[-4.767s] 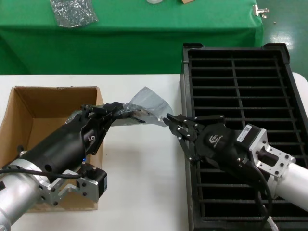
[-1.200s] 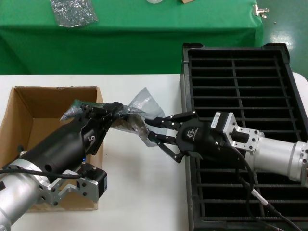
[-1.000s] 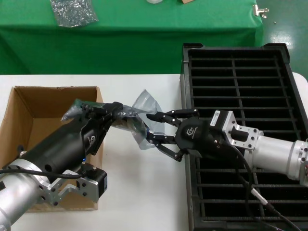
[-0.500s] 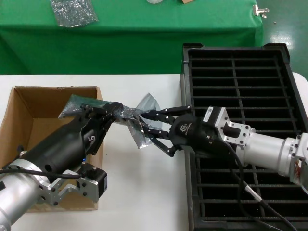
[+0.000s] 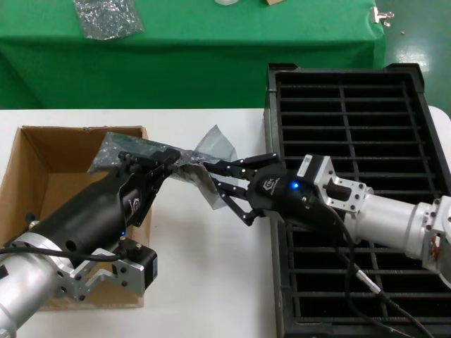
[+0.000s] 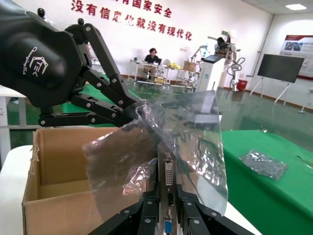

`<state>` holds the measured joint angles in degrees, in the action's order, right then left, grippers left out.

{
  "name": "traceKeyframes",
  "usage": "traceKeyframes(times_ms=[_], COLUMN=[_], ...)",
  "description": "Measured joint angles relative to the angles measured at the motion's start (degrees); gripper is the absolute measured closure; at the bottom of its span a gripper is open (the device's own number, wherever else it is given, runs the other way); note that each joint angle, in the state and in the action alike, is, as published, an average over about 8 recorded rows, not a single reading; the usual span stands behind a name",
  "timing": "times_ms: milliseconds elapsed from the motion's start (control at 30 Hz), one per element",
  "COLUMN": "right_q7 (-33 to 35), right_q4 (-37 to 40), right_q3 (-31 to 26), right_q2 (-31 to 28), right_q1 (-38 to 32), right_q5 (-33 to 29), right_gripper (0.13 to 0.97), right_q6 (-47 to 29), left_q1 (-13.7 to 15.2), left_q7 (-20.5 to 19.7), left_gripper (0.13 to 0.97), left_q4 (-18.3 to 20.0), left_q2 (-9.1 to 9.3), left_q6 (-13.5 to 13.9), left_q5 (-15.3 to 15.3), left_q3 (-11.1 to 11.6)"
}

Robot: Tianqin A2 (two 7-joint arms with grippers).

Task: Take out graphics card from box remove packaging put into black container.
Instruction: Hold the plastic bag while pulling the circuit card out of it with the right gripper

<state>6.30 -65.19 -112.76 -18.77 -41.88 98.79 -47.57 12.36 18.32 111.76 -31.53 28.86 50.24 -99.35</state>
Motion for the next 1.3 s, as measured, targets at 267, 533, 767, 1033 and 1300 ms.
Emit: traceKeyframes(times_ms=[267, 533, 767, 1033, 1300], right_q7=[-4.04, -9.91, -12.16, -12.13, -11.13], right_q4=[-8.12, -19.68, -23.59, -22.77, -21.29], right_q3=[0.76, 2.59, 2.74, 0.97, -0.91], right_q2=[-4.85, -12.19, -14.08, -12.75, -11.05], right_q1=[2.39, 5.23, 6.79, 6.86, 7.03], right_q5=[-0.88, -2.48, -3.55, -3.66, -3.07], right_gripper=[0.907, 0.913, 0.949, 0.951, 0.953], right_q6=[0.55, 1.64, 3.13, 2.76, 1.36], left_q1=[0.0, 0.0, 0.0, 0.0, 0.0], left_q7=[0.0, 0.0, 0.0, 0.0, 0.0], left_gripper=[0.958, 0.958, 0.958, 0.958, 0.958], left_q4=[0.0, 0.0, 0.0, 0.0, 0.0], left_q2=[0.0, 0.0, 0.0, 0.0, 0.0], left_q6=[0.0, 0.0, 0.0, 0.0, 0.0], left_q5=[0.0, 0.0, 0.0, 0.0, 0.0], left_q3=[0.0, -0.01, 0.0, 0.0, 0.0])
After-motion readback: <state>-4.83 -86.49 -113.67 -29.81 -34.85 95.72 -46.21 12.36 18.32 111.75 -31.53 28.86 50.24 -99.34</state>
